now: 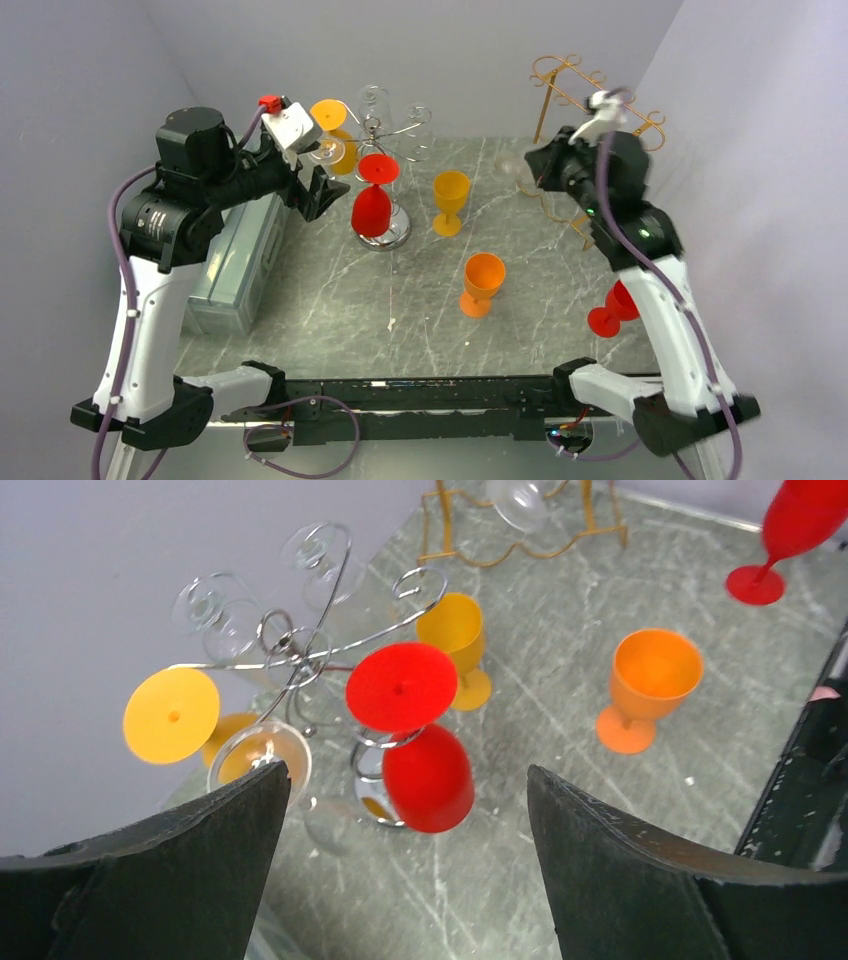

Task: Place the wine glass upside down on the wine glass rack
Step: Pick up the wine glass at the center of the board, then turn the wine glass upside down at the wine rack.

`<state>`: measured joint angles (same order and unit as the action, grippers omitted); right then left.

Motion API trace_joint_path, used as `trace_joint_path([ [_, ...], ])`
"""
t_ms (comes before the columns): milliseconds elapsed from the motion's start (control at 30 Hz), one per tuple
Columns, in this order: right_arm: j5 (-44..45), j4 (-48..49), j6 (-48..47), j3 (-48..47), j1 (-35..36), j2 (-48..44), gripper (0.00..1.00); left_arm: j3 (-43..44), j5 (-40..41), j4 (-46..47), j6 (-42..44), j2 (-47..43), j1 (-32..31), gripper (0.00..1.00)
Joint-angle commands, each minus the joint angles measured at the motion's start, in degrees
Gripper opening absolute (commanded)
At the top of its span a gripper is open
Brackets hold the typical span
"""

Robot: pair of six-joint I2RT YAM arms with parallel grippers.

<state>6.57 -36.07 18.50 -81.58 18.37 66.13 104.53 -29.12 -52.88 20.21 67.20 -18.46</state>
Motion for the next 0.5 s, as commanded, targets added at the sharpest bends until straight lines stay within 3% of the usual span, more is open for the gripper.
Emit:
trace_joint_path([
  [0,-19.14,14.72,5.63,-7.18,0.08,-5.72,0.00,3.68,-7.45,4.45,-5.50,2.64,0.18,0.94],
  [200,-30.94,25.93,14.37,-11.22,0.40,-2.79,0.00,11.18,-12.92,2.08,-8.09,8.95,0.10,0.96],
  [467,-31.26,34.18,16.66,-11.52,5.94,1.54,0.00,10.37,-10.74,7.40,-10.71,12.85,-4.63,1.00],
])
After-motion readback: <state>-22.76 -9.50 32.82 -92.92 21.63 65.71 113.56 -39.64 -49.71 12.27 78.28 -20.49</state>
